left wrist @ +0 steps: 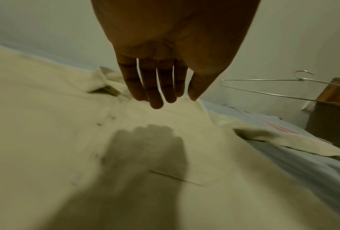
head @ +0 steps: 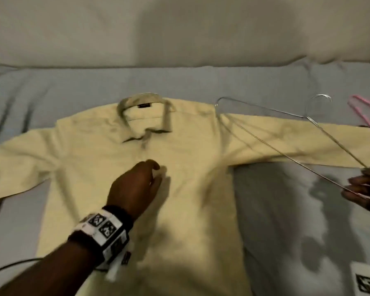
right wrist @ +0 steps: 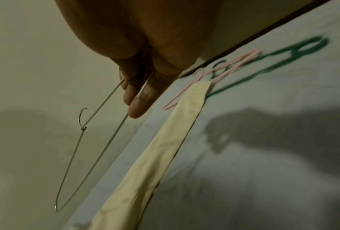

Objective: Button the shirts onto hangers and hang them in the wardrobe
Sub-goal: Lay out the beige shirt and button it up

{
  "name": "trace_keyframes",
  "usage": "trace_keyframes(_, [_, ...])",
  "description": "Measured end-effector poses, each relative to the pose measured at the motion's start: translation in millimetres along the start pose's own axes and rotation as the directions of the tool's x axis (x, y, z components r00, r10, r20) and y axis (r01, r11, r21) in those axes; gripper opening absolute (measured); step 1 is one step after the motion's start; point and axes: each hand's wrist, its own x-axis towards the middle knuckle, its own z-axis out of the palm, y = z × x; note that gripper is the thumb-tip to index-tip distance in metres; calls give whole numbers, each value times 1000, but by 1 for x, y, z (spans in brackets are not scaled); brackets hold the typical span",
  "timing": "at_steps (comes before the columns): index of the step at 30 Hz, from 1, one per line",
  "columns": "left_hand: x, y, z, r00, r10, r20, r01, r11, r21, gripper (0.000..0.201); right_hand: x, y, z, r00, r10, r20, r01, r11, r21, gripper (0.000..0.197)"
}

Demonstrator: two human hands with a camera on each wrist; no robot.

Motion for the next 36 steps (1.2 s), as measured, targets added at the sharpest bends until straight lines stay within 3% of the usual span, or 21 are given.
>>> trace_keyframes(1, [10,-27,-10,1000,-29,-7,29,999,29,33,-31,-60,77,999,-36,25,37,999,-33,28])
trace_keyframes(4, [41,-86,-37,997,-29,-73,35,996,82,32,-47,-119,200,995,-87,54,90,995,-52,27])
trace_keyframes(6, [68,-103,-46,999,30,-45,-25,995,101,38,-38,-132,251,987,-117,110,123,991,-44,27])
trace_keyframes(8, [98,-116,-48,996,67,53,-74,983,165,56,-18,-136,282,976,-155,151,170,981,-95,9])
trace_keyframes(10, [122,-125,-47,990,64,129,-93,968,234,70,7,-136,306,971,-156,182,185,970,-155,24])
trace_keyframes(15, [164,-141,-51,995,87,57,-98,970,221,32,51,-131,356,962,-132,238,195,943,-268,34])
trace_keyframes(18, [170,-141,-64,986,147,-83,-132,978,163,23,60,-124,390,952,-104,288,176,955,-238,31])
trace_keyframes(20, [170,-137,-72,969,216,-123,-196,968,156,22,57,-118,417,939,-66,337,151,961,-231,28])
trace_keyframes(24, [169,-124,-82,962,267,-49,-252,945,210,30,42,-113,464,886,65,459,48,972,-230,24])
trace_keyframes(27, [176,-106,-87,934,334,-125,-283,908,309,40,37,-111,474,819,127,560,65,948,-311,19])
trace_keyframes(29, [186,-90,-83,906,415,-82,-373,875,310,48,38,-109,471,784,145,604,114,922,-369,18])
trace_keyframes(32, [203,-74,-74,887,448,114,-461,837,295,43,40,-110,467,763,97,639,216,893,-394,21])
trace_keyframes(36, [211,-71,-81,838,501,217,-543,809,226,26,53,-112,465,719,159,676,85,946,-313,52])
